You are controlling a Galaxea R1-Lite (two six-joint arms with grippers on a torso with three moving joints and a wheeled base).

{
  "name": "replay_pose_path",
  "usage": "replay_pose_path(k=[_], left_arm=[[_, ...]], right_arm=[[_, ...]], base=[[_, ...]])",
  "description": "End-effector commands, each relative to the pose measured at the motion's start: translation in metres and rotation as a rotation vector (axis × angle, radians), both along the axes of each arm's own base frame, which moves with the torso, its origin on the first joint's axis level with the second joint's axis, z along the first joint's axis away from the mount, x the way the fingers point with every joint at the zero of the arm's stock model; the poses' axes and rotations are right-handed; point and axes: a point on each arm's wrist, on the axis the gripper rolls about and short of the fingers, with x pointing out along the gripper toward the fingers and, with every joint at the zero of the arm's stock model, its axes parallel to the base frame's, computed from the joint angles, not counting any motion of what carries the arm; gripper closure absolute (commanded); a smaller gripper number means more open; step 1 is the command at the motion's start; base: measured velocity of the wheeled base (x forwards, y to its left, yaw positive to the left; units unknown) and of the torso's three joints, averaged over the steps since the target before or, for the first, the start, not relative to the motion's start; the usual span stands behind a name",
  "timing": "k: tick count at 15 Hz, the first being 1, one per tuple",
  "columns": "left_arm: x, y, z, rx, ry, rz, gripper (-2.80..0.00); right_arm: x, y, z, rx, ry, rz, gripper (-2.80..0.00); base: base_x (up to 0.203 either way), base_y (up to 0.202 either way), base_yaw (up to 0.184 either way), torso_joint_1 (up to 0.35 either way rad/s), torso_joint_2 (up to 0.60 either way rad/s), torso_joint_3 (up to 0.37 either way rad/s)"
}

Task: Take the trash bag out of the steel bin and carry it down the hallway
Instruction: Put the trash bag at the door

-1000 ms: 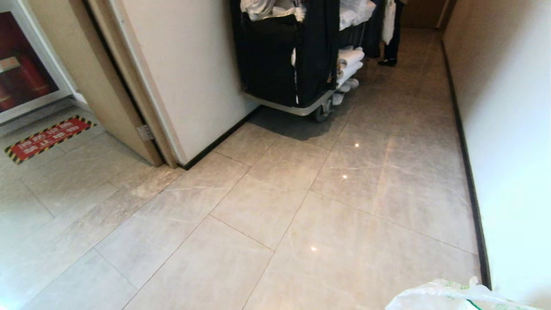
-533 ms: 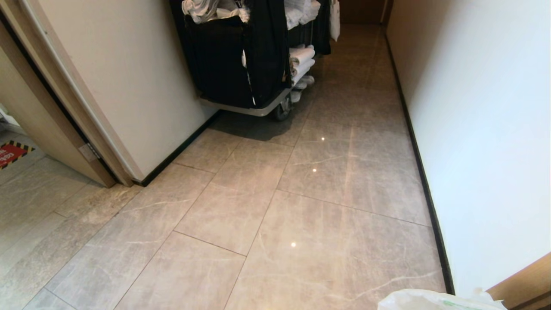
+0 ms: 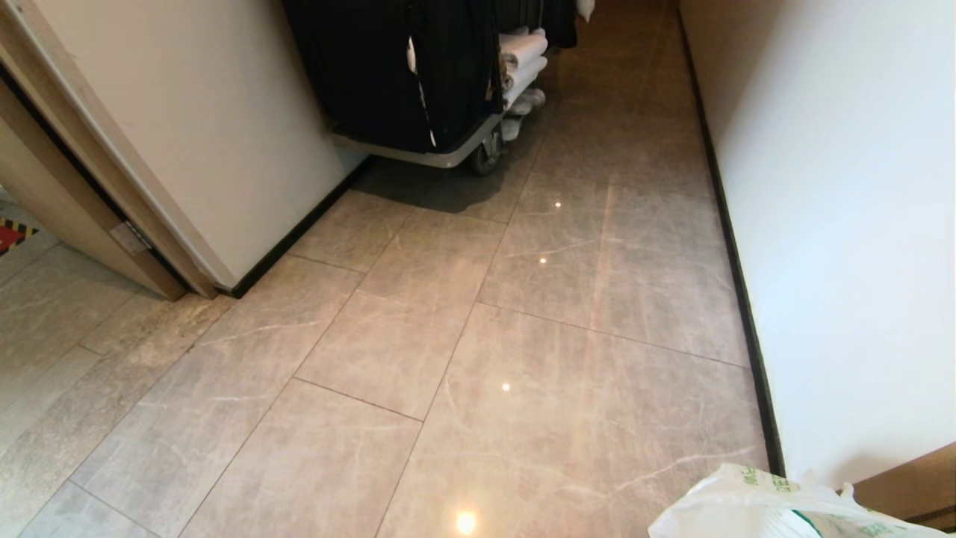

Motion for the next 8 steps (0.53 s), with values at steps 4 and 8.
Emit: replay_pose_path(k=[4, 8], left_arm=[[0.0, 0.0, 0.0, -0.002, 0.0, 0.001, 0.0], [0.0, 0.0, 0.0, -0.002, 0.0, 0.001, 0.0]], right_arm=[[0.0, 0.0, 0.0001, -0.001, -0.001, 0.002, 0.0], [0.0, 0.0, 0.0002, -0.002, -0.003, 0.002, 0.0]], base=[[0.0, 0.0, 0.0, 0.005, 0.0, -0.196], [0.0, 0.0, 0.0, 0.002, 0.01, -0.197]])
